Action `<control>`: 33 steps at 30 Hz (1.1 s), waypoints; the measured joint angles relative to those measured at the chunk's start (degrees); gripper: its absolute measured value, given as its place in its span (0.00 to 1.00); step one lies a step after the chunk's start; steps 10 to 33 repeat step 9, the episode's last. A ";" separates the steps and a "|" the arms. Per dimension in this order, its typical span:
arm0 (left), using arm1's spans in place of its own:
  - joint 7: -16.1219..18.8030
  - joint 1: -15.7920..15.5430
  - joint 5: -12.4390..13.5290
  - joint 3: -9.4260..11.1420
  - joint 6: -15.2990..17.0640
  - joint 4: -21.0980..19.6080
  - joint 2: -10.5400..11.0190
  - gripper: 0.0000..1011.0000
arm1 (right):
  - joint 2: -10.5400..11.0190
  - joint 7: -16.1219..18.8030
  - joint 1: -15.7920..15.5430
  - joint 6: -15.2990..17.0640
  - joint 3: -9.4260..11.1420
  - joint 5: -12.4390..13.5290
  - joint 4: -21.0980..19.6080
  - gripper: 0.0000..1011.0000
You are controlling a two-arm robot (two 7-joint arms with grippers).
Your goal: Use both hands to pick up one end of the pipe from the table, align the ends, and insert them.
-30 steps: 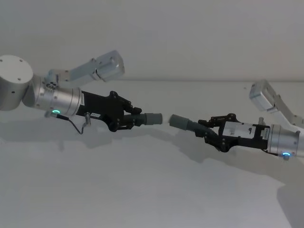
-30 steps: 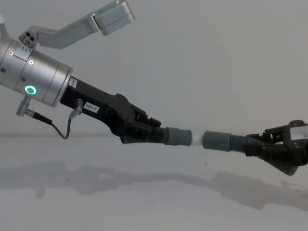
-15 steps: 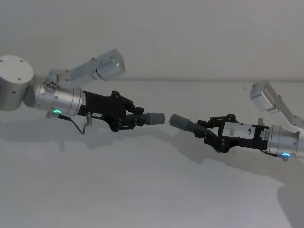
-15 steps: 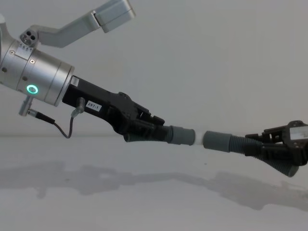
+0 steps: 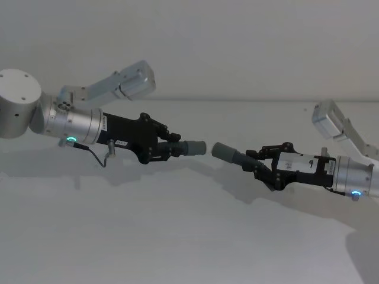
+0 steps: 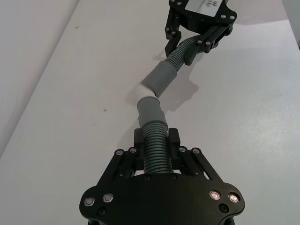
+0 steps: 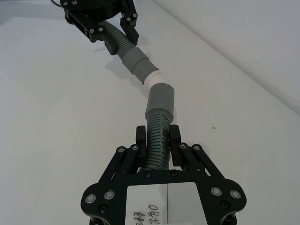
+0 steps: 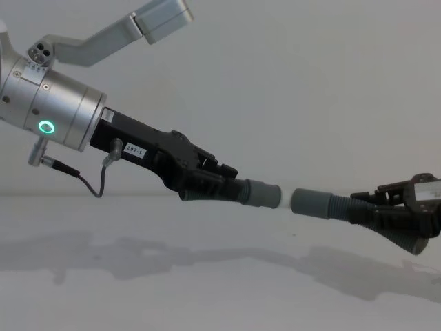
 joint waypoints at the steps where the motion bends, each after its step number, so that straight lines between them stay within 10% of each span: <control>1: -0.01 0.01 -0.01 0.00 -0.01 -0.01 0.00 0.29 | 0.00 0.00 0.00 0.00 0.00 0.01 0.01 0.28; 33: -0.06 0.05 -0.12 -0.04 -0.07 -0.04 0.00 0.29 | 0.00 0.01 0.01 -0.03 -0.06 0.07 0.06 0.28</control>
